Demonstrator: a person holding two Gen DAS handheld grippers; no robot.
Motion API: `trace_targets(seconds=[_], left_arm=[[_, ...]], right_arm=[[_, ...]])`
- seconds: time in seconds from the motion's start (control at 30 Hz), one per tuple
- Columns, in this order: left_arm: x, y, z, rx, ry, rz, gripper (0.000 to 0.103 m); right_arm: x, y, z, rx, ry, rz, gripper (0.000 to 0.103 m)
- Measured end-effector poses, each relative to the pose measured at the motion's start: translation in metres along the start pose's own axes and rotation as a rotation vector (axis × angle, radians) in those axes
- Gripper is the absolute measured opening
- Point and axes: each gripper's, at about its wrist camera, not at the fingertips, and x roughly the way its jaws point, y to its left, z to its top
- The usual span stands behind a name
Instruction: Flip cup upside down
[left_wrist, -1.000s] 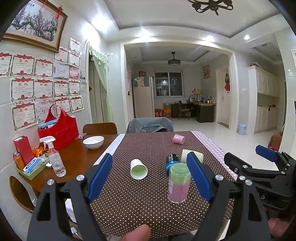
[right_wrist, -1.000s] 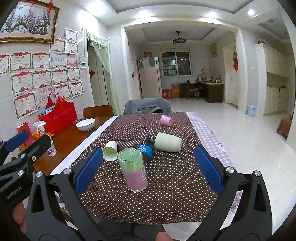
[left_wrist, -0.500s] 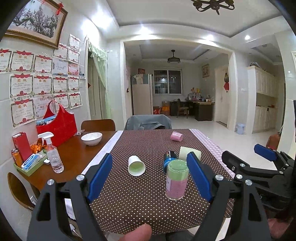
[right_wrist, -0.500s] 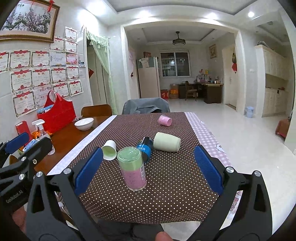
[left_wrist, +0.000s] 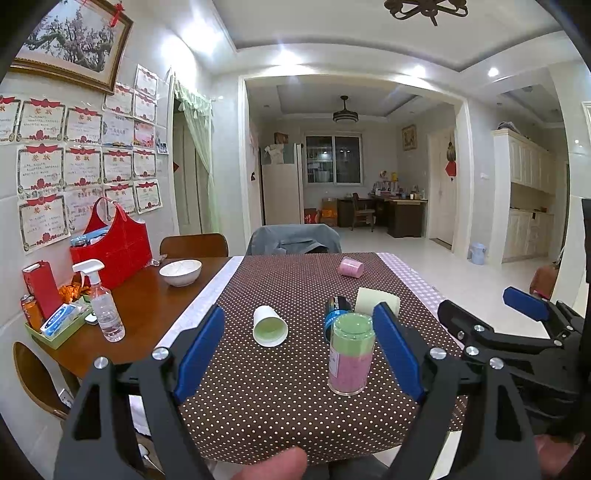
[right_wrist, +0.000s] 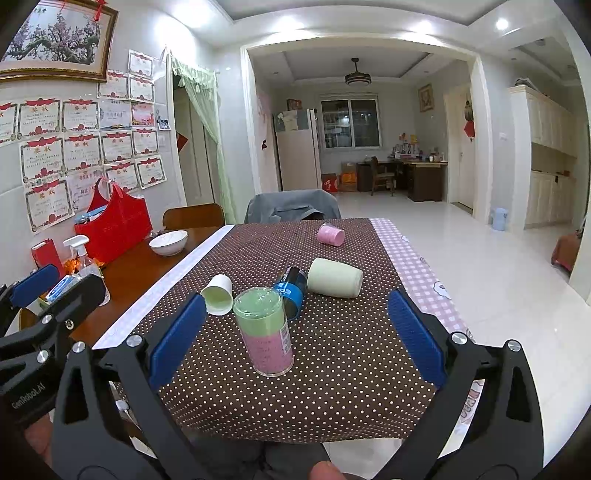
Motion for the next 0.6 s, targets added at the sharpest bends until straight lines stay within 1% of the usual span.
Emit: trace_targets(seconds=[0.1,0.2,0.3,0.43,0.6], left_arm=[[0.0032,0.0004,0.0001,-0.007,0.007,-0.020,0.081],[0.0032,0.0000,-0.0020,-0.007,-0.006,-0.025,0.081],[0.0026,0.0003,-0.0034,-0.008,-0.013,-0.018,0.081],[0.0055,0.0006,-0.0029,-0.012,0.002,0.006,0.081],[0.0069,0.0002,-0.0024,-0.009,0.012,0.016,0.081]], right_arm=[[0.0020,0.0003,-0.0009,-0.001,0.006,0.002,0.097],[0.0034,0.0011,-0.0020,-0.001,0.011,0.003,0.097],[0.0043,0.0005,-0.0025,0.002,0.015,0.004,0.097],[0.0045,0.0004,-0.0025,0.002,0.016,0.005,0.097],[0.0045,0.0004,-0.0025,0.002,0.015,0.005,0.097]])
